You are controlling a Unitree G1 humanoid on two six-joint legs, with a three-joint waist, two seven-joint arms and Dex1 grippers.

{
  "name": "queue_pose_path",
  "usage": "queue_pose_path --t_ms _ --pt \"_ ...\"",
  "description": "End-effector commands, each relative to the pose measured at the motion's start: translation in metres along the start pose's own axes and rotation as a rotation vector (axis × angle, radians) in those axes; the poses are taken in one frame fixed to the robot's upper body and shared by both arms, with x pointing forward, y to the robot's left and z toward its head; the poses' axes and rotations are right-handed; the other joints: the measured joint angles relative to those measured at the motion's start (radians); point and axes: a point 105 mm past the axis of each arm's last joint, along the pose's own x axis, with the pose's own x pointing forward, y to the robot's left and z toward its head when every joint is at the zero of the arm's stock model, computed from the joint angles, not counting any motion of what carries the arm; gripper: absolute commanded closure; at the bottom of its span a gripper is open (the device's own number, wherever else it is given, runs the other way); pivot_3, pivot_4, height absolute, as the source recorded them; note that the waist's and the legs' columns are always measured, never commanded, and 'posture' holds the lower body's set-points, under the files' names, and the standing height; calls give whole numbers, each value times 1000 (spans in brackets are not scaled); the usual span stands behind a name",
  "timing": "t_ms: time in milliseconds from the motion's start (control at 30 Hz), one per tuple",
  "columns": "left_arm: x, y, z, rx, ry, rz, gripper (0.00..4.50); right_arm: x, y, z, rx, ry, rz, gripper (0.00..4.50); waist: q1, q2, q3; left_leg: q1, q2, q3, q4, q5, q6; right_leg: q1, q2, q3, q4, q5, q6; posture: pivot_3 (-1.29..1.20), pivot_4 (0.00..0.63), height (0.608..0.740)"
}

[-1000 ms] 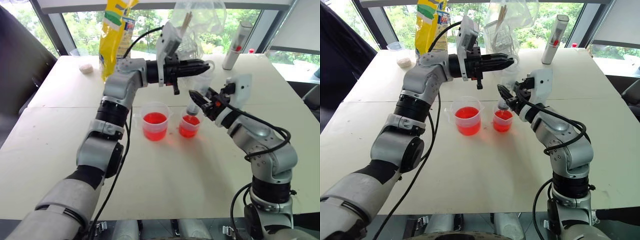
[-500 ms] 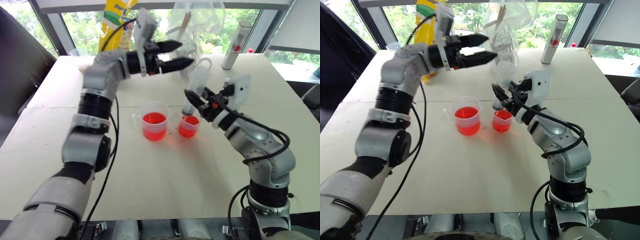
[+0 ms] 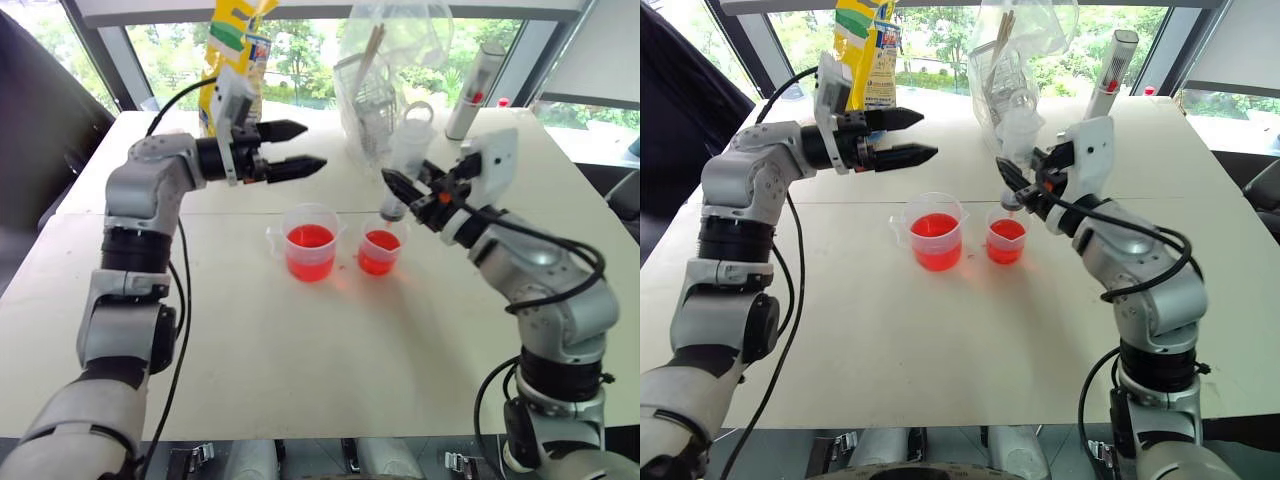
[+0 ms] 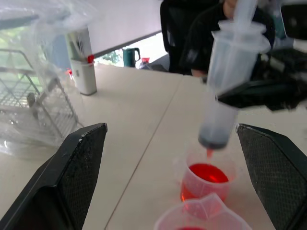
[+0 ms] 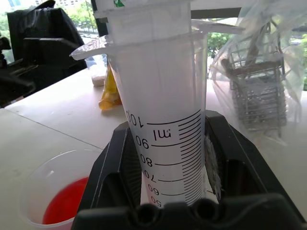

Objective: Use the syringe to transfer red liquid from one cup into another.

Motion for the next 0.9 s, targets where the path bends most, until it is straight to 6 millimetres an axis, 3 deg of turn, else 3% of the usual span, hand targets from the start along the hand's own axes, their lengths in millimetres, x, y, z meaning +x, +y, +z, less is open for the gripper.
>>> queue_pose_path --t_ms 33,167,267,367,433,667,900 --pt "0 -9 8 64 -1 -18 66 -1 -16 34 -6 -6 -6 3113 0 0 0 0 0 0 0 0 0 0 0 0 0 0 0 0 150 739" --pt "1 -16 -8 87 50 -31 66 7 -48 52 71 173 -72 3113 -1 1 0 1 0 0 0 0 0 0 -1 1 1 0 0 0 150 739" --pt "2 -21 -18 100 70 -35 66 10 -71 50 99 363 -131 3113 0 1 0 1 0 0 -1 0 0 -1 -1 1 0 0 -1 0 150 739" --pt "4 -28 -22 91 56 -51 66 7 -96 28 162 567 -216 3113 1 0 0 0 -1 1 -2 0 1 -2 -3 3 -1 0 -1 0 150 739" --pt "3 -33 -23 86 49 -69 66 5 -102 9 187 678 -228 3113 0 0 0 -1 -1 2 -2 -1 1 -2 -3 3 -3 0 -1 0 150 739" --pt "-2 -45 -23 66 34 -79 66 -4 -104 -67 233 974 -206 3113 -1 1 0 -1 -1 2 -2 -1 2 -3 -2 5 -2 0 0 0 150 739" --pt "-8 -49 -18 44 26 -71 66 -15 -105 -116 268 1135 -207 3113 -2 1 0 0 -1 2 -1 -1 2 -2 -1 5 -2 0 0 0 150 739"
